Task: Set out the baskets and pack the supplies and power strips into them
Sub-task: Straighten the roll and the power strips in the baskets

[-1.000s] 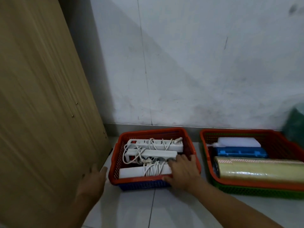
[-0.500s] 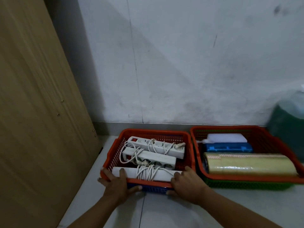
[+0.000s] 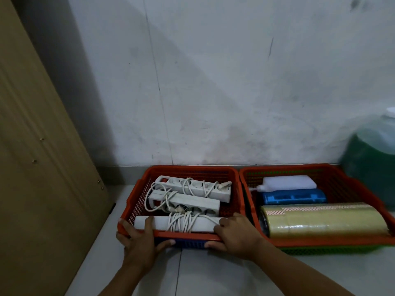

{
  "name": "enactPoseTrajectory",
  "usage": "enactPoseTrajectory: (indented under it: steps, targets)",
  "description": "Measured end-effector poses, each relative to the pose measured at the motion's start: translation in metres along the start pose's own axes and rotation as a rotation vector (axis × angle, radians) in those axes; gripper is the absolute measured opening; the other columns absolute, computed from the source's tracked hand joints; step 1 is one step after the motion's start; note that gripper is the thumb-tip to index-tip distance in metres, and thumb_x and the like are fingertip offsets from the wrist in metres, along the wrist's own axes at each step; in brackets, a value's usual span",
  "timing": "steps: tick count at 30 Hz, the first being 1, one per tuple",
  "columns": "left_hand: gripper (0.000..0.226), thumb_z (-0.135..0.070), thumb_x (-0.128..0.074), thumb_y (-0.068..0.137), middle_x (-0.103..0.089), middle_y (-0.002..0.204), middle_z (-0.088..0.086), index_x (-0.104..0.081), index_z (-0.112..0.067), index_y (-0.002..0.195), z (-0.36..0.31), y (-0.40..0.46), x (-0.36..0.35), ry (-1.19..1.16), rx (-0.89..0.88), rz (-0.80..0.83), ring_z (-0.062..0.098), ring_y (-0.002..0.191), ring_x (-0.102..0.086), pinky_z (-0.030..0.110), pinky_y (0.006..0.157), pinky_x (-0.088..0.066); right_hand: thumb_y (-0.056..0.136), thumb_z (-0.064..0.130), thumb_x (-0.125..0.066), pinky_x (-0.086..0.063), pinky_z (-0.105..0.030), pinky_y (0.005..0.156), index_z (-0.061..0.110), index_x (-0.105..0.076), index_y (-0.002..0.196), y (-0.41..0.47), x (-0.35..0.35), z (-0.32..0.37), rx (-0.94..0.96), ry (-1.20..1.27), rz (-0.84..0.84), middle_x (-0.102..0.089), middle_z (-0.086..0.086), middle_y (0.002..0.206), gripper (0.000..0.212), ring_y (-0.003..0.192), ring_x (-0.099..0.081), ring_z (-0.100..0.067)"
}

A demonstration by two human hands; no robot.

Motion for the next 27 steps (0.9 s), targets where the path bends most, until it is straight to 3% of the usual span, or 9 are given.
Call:
enactPoseTrajectory:
  steps: [4,7,11,15,17,22,25,27]
  targets:
    - [0.104,-0.071,-0.064,0.063,0.035,0.146,0.024,-0.013,-0.033,0.145,0.000,0.002,-0.003,-0.008,0.002,-0.018,0.055,0.135,0.022,0.065,0.109,-0.020,0.079,0.075,0.006,-0.040,-0.036,0.064,0.011,-0.065,0.093,0.003,0.006,0.001,0.051,0.056,0.033,-0.066,-0.014,0.088,0.097,0.075,-0.063,-0.031]
    - [0.109,-0.079,-0.053,0.064,0.031,0.146,0.031,-0.002,-0.029,0.147,-0.004,-0.002,0.005,0.123,0.057,0.030,0.059,0.135,0.016,0.064,0.111,-0.016,0.069,0.076,0.011,-0.034,-0.036,0.065,0.008,-0.063,0.102,0.003,0.009,0.001,0.041,0.023,0.120,-0.063,-0.018,0.102,0.105,0.088,-0.061,-0.034]
    - [0.109,-0.080,-0.045,0.071,0.024,0.145,0.039,0.007,-0.021,0.148,-0.019,-0.016,0.012,0.236,0.145,0.045,0.056,0.138,0.010,0.057,0.115,-0.010,0.087,0.071,-0.015,-0.040,-0.039,0.075,0.008,-0.061,0.111,0.002,0.021,0.006,-0.051,-0.034,0.235,-0.060,-0.019,0.112,0.081,0.099,-0.058,-0.034]
    - [0.102,-0.050,-0.061,0.082,0.021,0.143,0.044,0.009,-0.013,0.146,-0.051,-0.034,0.015,0.089,0.204,0.106,0.055,0.139,0.005,0.053,0.116,-0.015,0.091,0.060,-0.039,-0.043,-0.040,0.088,0.012,-0.054,0.124,0.003,0.036,0.015,-0.209,0.043,0.324,-0.056,-0.019,0.122,0.060,0.112,-0.053,-0.033]
    - [0.100,-0.050,-0.061,0.082,0.012,0.147,0.041,0.007,-0.013,0.145,-0.066,-0.036,0.022,-0.012,0.226,0.156,0.052,0.140,-0.003,0.051,0.116,-0.019,0.089,0.052,-0.051,-0.044,-0.039,0.089,0.012,-0.050,0.124,0.001,0.040,0.017,-0.307,0.137,0.342,-0.054,-0.018,0.124,0.053,0.112,-0.054,-0.032]
    - [0.099,-0.040,-0.058,0.086,-0.026,0.152,0.020,0.011,-0.004,0.147,-0.099,-0.035,0.040,-0.227,0.092,0.281,0.036,0.137,-0.031,0.038,0.112,-0.033,0.082,0.030,-0.062,-0.044,-0.038,0.091,0.020,-0.053,0.121,-0.022,0.075,-0.001,-0.375,0.247,0.239,-0.055,-0.009,0.123,0.041,0.111,-0.054,-0.028]
    - [0.095,-0.034,-0.059,0.088,-0.022,0.153,0.020,0.007,-0.001,0.147,-0.123,-0.040,0.055,-0.198,0.010,0.273,0.034,0.138,-0.031,0.033,0.107,-0.036,0.080,0.022,-0.063,-0.050,-0.032,0.080,0.017,-0.063,0.102,-0.033,0.122,-0.034,-0.487,0.450,0.028,-0.066,-0.006,0.107,0.023,0.097,-0.062,-0.022]
    - [0.086,-0.030,-0.057,0.089,-0.020,0.153,0.023,-0.001,-0.003,0.148,-0.137,-0.039,0.071,-0.162,-0.069,0.269,0.037,0.134,-0.035,0.036,0.101,-0.042,0.082,0.015,-0.064,-0.046,-0.023,0.074,0.015,-0.067,0.098,-0.036,0.183,-0.058,-0.540,0.545,-0.218,-0.070,-0.007,0.100,0.016,0.088,-0.064,-0.019]
Point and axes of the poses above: each hand's wrist, its own y-axis towards the middle knuckle, its own x-axis out of the back of the hand, z = x × y, the point moved 2 cm from there along y, towards the middle knuckle
